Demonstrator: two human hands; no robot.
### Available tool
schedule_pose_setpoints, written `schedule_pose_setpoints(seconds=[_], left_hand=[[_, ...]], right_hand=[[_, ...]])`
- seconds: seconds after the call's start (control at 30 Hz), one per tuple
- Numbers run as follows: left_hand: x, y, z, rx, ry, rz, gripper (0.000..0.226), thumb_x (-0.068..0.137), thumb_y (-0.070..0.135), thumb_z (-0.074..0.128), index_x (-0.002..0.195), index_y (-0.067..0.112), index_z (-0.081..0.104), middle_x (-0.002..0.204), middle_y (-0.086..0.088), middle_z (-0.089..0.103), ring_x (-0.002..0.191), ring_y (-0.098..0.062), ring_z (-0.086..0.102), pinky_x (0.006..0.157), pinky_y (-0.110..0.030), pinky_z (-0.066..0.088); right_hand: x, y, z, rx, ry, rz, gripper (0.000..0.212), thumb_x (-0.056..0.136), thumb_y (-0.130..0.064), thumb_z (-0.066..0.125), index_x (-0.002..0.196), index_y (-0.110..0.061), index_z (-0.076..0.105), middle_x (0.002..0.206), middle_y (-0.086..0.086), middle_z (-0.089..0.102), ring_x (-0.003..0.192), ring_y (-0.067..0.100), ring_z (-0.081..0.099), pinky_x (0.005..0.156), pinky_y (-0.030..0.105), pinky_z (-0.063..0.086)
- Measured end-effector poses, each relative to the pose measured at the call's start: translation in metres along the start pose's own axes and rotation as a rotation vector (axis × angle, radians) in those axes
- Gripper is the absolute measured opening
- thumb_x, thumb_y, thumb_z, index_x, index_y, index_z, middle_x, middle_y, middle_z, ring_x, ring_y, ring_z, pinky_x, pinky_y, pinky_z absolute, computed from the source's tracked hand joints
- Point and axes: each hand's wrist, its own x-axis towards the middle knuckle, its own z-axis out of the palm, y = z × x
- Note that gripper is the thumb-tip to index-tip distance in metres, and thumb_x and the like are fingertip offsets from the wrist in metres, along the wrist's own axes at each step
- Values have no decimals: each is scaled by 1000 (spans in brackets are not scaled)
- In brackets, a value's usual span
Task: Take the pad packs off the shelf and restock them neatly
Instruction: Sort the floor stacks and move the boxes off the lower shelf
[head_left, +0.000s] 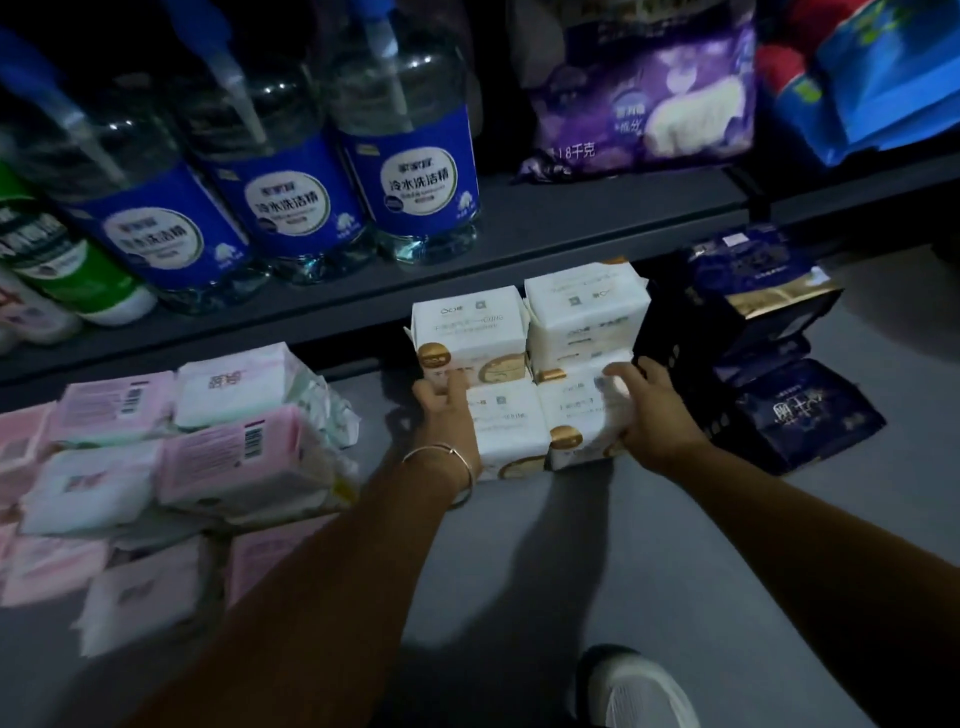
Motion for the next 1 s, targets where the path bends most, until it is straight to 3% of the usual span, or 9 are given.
schedule_pose_setpoints(seconds=[0.27, 0.43, 0.53, 0.63, 0.77, 0.87, 1.0], left_hand=[[2, 1, 6, 52, -5, 15, 78, 67, 10, 80, 128, 9, 31, 131, -13, 20, 108, -25, 45, 91, -27, 48], [-9, 12, -34, 89, -41, 29, 75, 67, 12, 80, 125, 13, 32, 133, -10, 19, 112, -33, 46, 95, -39, 47], [-15, 18, -84, 57, -26, 113, 58, 76, 17, 74, 122, 12, 39, 131, -11, 30, 109, -33, 52, 97, -41, 45], [-26, 30, -152, 59, -1, 217, 44, 83, 22, 68, 122, 11, 51, 128, -9, 43, 113, -27, 51, 98, -31, 41], [-55, 51, -255, -1, 120, 359, 20, 85, 22, 65, 102, 14, 62, 107, -7, 62, 97, -19, 58, 84, -22, 42], [-77, 64, -328, -28, 221, 469, 24, 85, 22, 66, 105, 9, 64, 105, -7, 67, 94, -18, 62, 78, -21, 43], [-83, 83, -405, -67, 367, 567, 23, 86, 21, 65, 105, 8, 63, 104, -7, 67, 85, -10, 53, 73, -17, 38]], right_hand=[[-3, -1, 6, -88, 0, 88, 69, 76, 7, 63, 133, -15, 30, 135, 12, 32, 116, 34, 47, 95, 41, 47], [-16, -30, -25, -257, 61, 17, 55, 83, 0, 55, 133, -10, 36, 134, 15, 42, 117, 34, 48, 95, 42, 46], [-25, -70, -59, -227, 128, -73, 51, 84, -3, 53, 133, -12, 44, 126, 12, 55, 111, 30, 55, 87, 35, 48], [-31, -126, -103, -139, 226, -153, 42, 81, -7, 53, 123, -15, 55, 113, 14, 64, 102, 33, 60, 81, 34, 49], [-44, -218, -176, -52, 392, -270, 29, 81, -7, 55, 108, -11, 65, 96, 19, 69, 93, 35, 64, 76, 36, 49], [-58, -281, -227, 89, 498, -359, 17, 79, -7, 59, 92, -5, 69, 82, 17, 71, 81, 33, 66, 73, 38, 53], [-58, -333, -282, 186, 529, -408, 19, 83, -8, 61, 101, -6, 66, 83, 15, 70, 76, 28, 67, 62, 32, 51]])
